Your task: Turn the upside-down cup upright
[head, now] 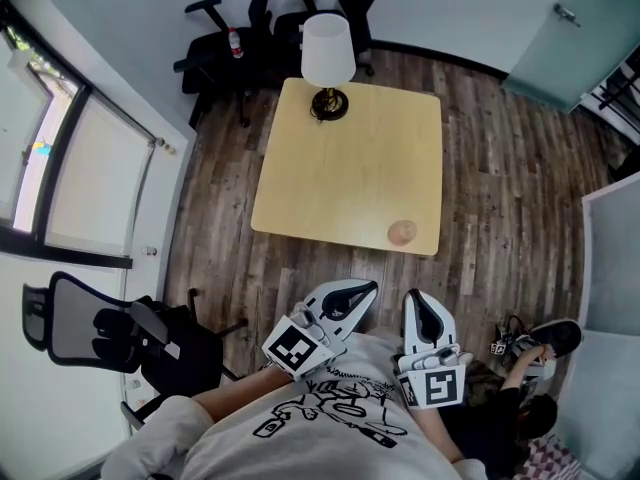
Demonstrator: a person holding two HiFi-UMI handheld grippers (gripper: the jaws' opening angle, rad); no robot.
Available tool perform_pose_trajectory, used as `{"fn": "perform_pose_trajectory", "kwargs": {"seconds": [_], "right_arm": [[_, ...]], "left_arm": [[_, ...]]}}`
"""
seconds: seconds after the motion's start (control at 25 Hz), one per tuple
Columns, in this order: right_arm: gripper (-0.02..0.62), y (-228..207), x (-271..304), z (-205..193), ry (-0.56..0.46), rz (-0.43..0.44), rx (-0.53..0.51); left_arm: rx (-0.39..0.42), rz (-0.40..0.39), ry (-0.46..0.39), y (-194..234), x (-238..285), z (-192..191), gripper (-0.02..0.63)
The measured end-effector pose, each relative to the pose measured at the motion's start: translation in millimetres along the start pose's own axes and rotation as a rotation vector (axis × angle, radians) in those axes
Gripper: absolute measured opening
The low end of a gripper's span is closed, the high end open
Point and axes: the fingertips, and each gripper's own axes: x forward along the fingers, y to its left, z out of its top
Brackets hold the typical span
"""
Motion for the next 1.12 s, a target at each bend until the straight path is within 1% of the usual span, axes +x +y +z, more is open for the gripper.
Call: {"fn": "perform_pose_trajectory", "kwargs": {"seconds": [0.2, 0.28, 0.48, 0.64, 0.76, 0.92, 1.04, 1.12], "right_arm": [[0.025, -15.1, 0.5, 0.2, -0.006, -0.003, 0.010], [0.025, -22.3, -0.2, 0.7, -0.012, 0.005, 0.008], [0.025, -44.3, -2.9, 1.8, -0.020, 0.041, 0.003], [0.025, -59.7, -4.0, -1.0, -0.011, 0.078, -0.002], [0.026, -64.5, -2.8, -10.9, 0.007, 0.101, 0.000], [0.026, -67.0, 6.5, -22.6, 0.025, 0.127, -0.008], [0.026, -72.4, 17.4, -34.2, 0.035, 0.140, -0.015], [0.026, -77.2, 23.2, -44.6, 0.040, 0.140, -0.018]], "left_arm": [[-0.008, 0.007, 0.016, -0.3, 13.8, -4.1, 0.009], [0.002, 0.015, 0.014, -1.3, 20.8, -3.7, 0.009], [0.022, 0.063, 0.012, -5.1, 40.5, -3.8, 0.009], [0.024, 0.094, 0.021, -8.3, 55.6, -10.1, 0.009], [0.022, 0.106, 0.021, -7.8, 64.0, -15.2, 0.009], [-0.005, 0.115, 0.052, 2.6, 70.1, -30.4, 0.009], [-0.016, 0.109, 0.067, 12.3, 77.8, -40.2, 0.009], [-0.009, 0.100, 0.075, 17.1, 82.9, -48.9, 0.009]]}}
